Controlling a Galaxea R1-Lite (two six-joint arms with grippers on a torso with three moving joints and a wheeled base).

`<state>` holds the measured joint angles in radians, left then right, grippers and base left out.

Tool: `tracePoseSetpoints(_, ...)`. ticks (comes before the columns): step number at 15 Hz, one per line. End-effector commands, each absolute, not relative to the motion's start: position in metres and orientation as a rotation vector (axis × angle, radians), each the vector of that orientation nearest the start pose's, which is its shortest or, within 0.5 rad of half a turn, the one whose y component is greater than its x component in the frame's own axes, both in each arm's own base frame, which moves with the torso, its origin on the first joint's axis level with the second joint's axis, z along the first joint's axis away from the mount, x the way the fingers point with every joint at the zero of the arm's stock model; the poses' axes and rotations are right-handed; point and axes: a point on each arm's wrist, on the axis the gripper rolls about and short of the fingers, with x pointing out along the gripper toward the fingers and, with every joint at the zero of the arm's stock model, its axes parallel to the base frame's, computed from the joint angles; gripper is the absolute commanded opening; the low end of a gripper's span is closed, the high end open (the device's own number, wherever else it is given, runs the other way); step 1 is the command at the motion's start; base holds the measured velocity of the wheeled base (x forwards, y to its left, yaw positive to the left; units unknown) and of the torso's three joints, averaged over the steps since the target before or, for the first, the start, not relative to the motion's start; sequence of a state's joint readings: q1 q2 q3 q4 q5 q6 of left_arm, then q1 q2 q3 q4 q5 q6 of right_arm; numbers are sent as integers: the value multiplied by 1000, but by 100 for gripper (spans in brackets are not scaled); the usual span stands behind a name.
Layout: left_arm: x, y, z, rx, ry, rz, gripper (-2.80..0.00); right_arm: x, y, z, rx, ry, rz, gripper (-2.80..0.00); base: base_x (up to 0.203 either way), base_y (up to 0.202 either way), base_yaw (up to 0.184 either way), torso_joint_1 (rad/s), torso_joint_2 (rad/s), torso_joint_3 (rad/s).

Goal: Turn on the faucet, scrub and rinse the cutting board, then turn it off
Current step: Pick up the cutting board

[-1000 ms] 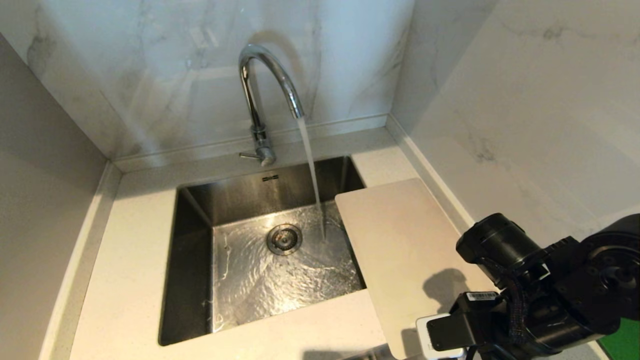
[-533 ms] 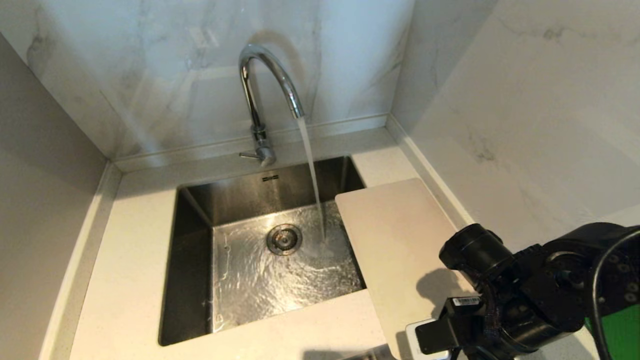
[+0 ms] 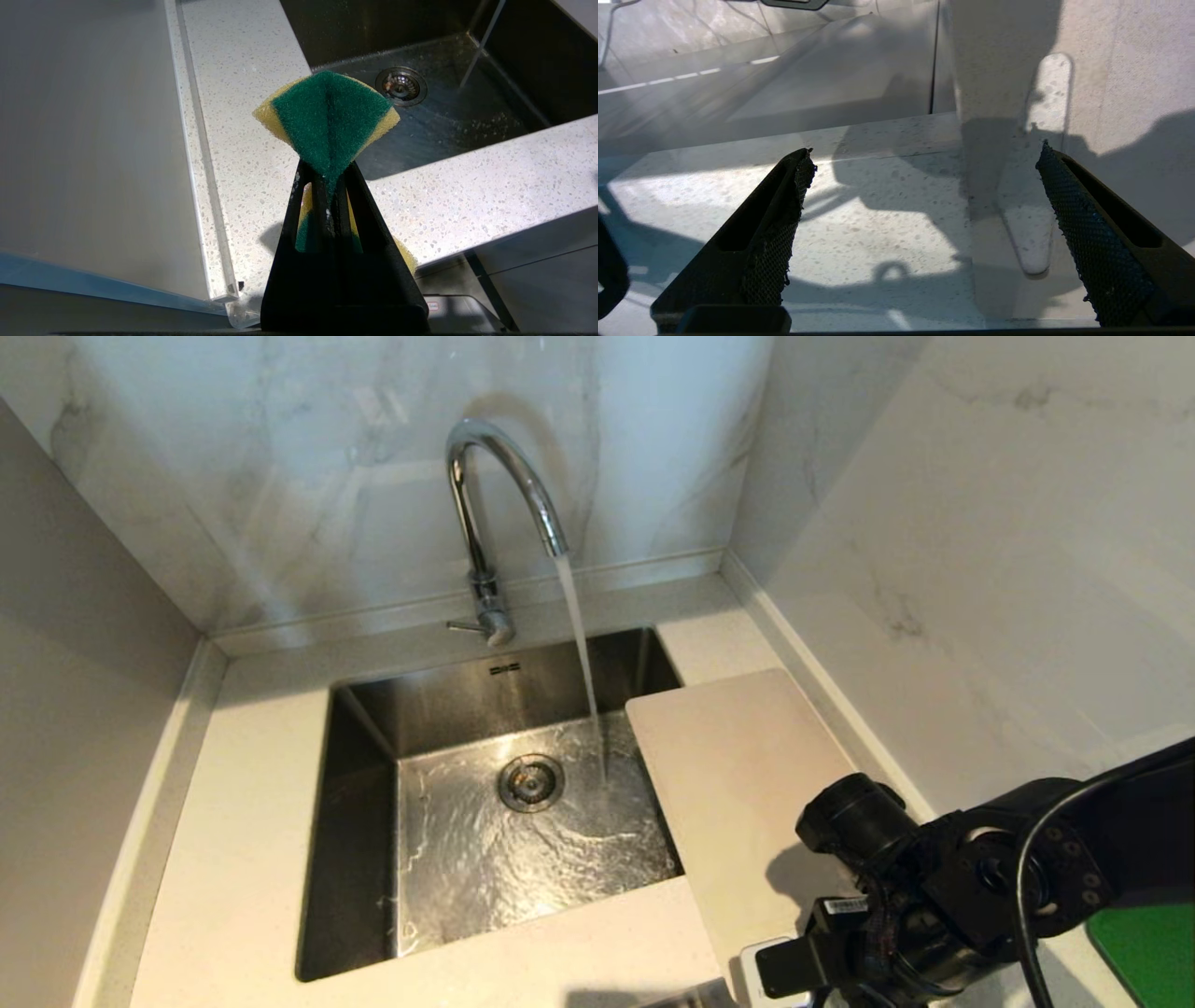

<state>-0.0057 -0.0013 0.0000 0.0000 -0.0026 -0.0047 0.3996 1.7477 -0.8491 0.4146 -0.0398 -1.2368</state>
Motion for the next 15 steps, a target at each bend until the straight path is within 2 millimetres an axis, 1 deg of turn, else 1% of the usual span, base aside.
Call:
tracePoseSetpoints(1,-23,0,75,-5,0,-9,-280,229,96,102,-1328,966,1101,0,0,0,0,0,0,0)
tracePoseSetpoints(9,-23,0,75,-5,0,-9,-280,239,98,93,-1325,974,1100,0,0,0,0,0,0,0)
tracePoseSetpoints(15,-23,0,75,-5,0,-9,-280,242,98,88,-1330,983,1112,0,0,0,0,0,0,0)
